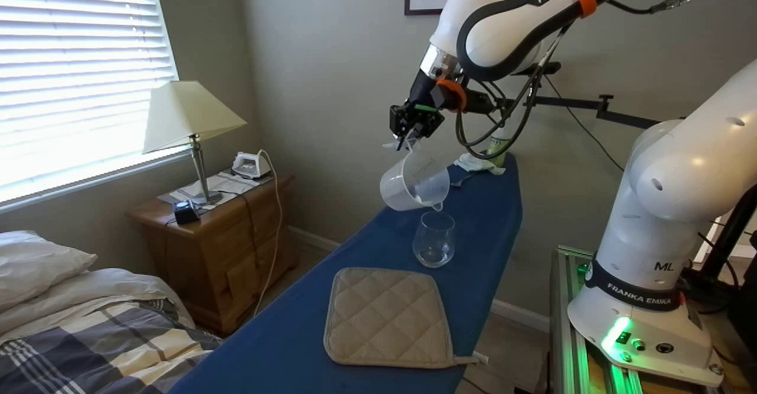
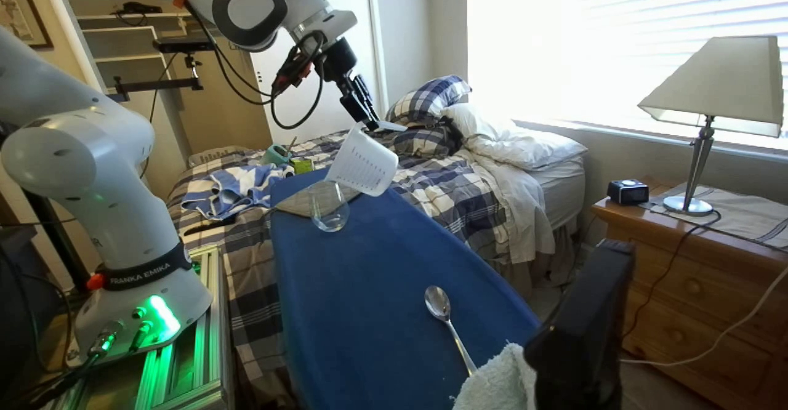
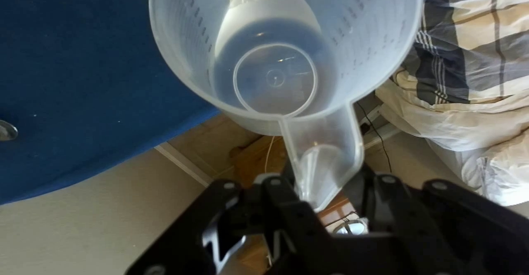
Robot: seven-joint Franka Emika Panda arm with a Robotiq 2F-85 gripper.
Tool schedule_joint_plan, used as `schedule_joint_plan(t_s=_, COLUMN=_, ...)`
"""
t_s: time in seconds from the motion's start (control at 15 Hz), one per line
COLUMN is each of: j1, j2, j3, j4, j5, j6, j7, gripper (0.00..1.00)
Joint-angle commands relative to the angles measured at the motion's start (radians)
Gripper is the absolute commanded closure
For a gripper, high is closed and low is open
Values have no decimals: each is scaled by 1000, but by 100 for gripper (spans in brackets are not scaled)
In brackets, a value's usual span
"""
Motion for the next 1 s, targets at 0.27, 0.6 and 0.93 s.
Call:
schedule_joint_plan(t_s=0.27, j1=-7, j2=-37, j3=20, j4=-18, j5=-14, j6=55, j7=8, gripper=93)
schedule_joint_plan(t_s=0.6, j1=-7, j2=-30, j3=50, j4=-16, j5=-17, j6=108, j7=9, gripper=93)
schedule_joint_plan(t_s=0.93, j1=-3, j2=-30, j3=72, j4=-16, j5=-19, j6=120, j7=5, gripper=93)
